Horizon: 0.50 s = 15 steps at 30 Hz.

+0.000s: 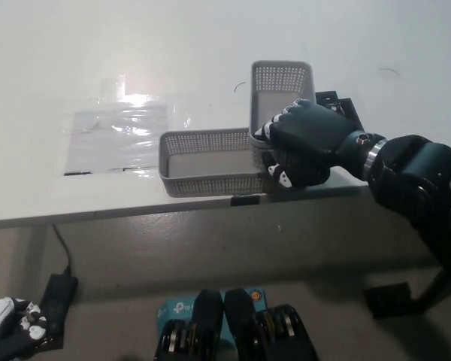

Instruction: The robot uses its right hand to pick up the grey box kept on the middle on the desk and place it on top of another box next to it in a right angle

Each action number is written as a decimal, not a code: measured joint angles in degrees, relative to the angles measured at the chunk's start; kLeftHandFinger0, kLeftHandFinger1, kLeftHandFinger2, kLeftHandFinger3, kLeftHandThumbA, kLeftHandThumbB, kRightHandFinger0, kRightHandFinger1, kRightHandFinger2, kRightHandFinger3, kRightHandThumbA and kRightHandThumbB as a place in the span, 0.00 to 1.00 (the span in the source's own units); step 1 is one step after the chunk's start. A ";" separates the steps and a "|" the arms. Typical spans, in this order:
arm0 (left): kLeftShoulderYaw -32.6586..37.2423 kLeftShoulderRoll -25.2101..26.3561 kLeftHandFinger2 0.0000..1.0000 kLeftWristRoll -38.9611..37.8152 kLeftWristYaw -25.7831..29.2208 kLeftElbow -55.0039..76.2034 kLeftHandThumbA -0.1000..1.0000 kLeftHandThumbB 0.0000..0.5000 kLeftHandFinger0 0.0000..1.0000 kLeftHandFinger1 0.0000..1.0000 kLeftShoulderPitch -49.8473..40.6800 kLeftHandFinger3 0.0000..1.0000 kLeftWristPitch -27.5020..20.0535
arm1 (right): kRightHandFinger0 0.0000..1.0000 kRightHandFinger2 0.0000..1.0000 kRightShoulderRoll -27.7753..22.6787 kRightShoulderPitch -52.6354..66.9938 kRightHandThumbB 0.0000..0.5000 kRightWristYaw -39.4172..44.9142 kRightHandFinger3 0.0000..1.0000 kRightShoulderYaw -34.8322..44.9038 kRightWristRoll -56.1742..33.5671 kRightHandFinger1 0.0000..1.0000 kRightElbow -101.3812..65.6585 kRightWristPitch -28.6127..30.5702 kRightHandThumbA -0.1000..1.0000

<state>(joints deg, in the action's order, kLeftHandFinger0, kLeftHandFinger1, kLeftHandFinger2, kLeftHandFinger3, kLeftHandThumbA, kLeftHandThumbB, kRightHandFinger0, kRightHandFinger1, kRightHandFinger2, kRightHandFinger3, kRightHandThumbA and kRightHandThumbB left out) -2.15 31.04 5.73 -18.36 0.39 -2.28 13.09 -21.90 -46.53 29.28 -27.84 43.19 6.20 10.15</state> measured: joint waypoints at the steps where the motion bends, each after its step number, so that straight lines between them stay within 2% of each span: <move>1: -0.01 0.00 0.01 -0.01 0.00 0.00 0.00 1.00 0.00 0.00 0.00 0.14 0.00 | 0.00 0.26 0.07 0.04 0.43 0.20 0.20 0.01 0.00 0.00 0.00 0.00 0.00; 2: -0.01 0.00 0.01 -0.02 -0.02 0.00 0.00 1.00 0.00 0.00 0.03 0.14 0.01 | 0.00 0.26 0.12 0.08 0.43 0.26 0.20 0.00 0.00 0.00 0.00 0.01 0.00; 3: -0.01 0.01 0.00 -0.04 -0.05 0.00 0.00 1.00 0.00 0.00 0.13 0.14 0.03 | 0.00 0.28 0.17 0.12 0.44 0.32 0.35 0.01 0.01 0.00 0.02 0.04 0.00; 5: 0.00 0.06 0.00 -0.02 -0.11 0.00 0.00 1.00 0.00 0.00 0.42 0.15 0.04 | 0.00 0.16 0.42 0.15 0.43 0.30 0.20 0.08 0.03 0.00 0.13 0.14 0.00; 6: 0.01 0.06 0.00 -0.02 -0.12 0.00 0.00 1.00 0.00 0.00 0.57 0.15 0.04 | 0.00 0.14 0.52 0.18 0.44 0.29 0.08 0.10 0.04 0.00 0.15 0.19 0.00; 8: 0.05 0.06 0.00 0.00 -0.12 0.00 0.00 1.00 0.00 0.00 0.81 0.15 0.05 | 0.00 0.17 0.81 0.29 0.32 0.12 0.00 0.14 0.09 0.00 0.43 0.47 0.00; 9: 0.06 0.06 0.00 0.01 -0.13 0.01 0.00 1.00 0.00 0.00 0.88 0.15 0.07 | 0.00 0.24 0.91 0.36 0.36 -0.05 0.02 0.13 0.18 0.00 0.77 0.72 0.00; 10: 0.07 0.06 0.00 0.02 -0.13 0.01 0.00 1.00 0.01 0.00 0.91 0.16 0.10 | 0.00 0.27 1.05 0.46 0.33 -0.34 0.02 0.13 0.32 0.00 1.38 1.02 0.00; 11: 0.07 0.06 0.00 0.02 -0.13 0.01 0.00 1.00 0.00 0.00 0.91 0.16 0.14 | 0.00 0.32 1.18 0.56 0.37 -0.78 0.06 0.12 0.41 0.00 1.99 1.40 0.00; 12: 0.08 0.06 0.00 0.04 -0.13 0.01 0.00 1.00 0.00 0.00 0.90 0.16 0.19 | 0.00 0.35 1.35 0.71 0.36 -1.19 0.13 0.12 0.46 0.00 2.60 1.76 0.00; 15: 0.14 0.06 0.00 0.10 -0.14 0.01 0.00 1.00 0.00 0.00 0.90 0.16 0.29 | 0.00 0.39 1.97 1.14 0.33 -2.28 0.27 0.06 0.85 0.01 3.65 2.57 0.00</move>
<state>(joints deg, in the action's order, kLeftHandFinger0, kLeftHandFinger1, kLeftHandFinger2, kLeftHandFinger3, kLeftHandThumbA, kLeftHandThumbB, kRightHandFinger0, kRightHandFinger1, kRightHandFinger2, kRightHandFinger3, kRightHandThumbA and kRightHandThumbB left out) -2.01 31.10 5.83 -18.49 0.39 -1.38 13.38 -19.93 -45.39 27.00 -27.79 44.05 9.85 12.72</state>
